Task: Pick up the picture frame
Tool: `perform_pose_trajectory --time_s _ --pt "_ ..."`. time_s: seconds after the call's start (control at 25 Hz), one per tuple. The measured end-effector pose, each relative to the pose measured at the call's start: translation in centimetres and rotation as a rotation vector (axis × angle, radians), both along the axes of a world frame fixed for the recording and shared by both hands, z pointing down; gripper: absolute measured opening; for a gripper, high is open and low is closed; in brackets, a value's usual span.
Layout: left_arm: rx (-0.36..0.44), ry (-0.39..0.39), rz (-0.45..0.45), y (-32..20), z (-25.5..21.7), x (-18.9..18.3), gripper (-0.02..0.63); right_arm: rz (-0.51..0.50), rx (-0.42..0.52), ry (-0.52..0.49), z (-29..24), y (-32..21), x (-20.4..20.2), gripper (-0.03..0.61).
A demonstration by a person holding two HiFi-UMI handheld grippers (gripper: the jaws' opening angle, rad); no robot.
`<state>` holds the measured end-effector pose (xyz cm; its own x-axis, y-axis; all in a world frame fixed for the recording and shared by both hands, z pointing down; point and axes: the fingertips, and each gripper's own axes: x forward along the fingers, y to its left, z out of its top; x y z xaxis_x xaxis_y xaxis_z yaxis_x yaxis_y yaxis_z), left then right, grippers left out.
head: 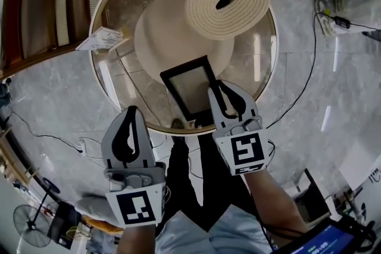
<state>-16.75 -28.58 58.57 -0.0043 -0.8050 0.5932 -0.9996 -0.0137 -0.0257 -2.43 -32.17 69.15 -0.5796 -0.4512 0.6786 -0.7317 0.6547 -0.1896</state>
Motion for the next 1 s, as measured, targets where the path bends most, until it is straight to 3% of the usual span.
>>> perform_pose_trajectory --time_s 0.2,1.0 --pt "0.05 -0.008 -0.005 -1.1 -3.2 -0.3 0.015 0.009 0.034 -0.005 -3.6 -1.3 -0.4 0.081" --pt "0.32 -0.048 0.025 0.9 -20.8 -0.5 0.015 0.037 0.36 -0.085 -24.1 -1.0 -1.8 0.08"
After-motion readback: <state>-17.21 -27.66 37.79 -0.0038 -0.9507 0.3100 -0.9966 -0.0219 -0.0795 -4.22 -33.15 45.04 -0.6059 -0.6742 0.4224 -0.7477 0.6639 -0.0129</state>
